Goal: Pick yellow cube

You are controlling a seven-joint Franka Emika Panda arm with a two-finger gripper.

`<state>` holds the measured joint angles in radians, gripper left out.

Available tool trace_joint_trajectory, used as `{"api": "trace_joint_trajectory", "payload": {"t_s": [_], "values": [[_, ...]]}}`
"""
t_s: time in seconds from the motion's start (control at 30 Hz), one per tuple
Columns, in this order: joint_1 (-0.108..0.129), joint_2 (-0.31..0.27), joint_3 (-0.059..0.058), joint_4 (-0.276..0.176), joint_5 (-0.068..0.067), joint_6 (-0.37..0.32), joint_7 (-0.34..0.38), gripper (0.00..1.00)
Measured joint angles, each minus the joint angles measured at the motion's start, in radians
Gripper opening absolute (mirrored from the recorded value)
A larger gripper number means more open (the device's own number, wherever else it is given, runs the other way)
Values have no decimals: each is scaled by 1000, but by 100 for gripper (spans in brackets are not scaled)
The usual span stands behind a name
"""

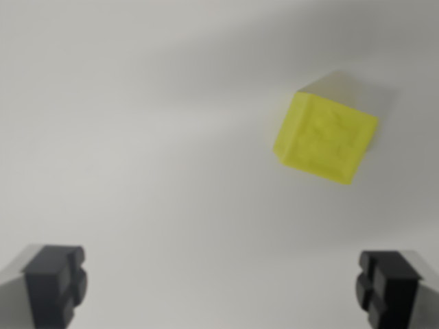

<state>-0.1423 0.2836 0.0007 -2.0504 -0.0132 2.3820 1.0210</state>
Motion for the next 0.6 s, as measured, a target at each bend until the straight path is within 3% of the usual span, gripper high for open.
{"api": "trace_joint_trajectory", "payload": {"t_s": [0.6], "values": [[-38,82,0,-8,2,74,58,100]]}}
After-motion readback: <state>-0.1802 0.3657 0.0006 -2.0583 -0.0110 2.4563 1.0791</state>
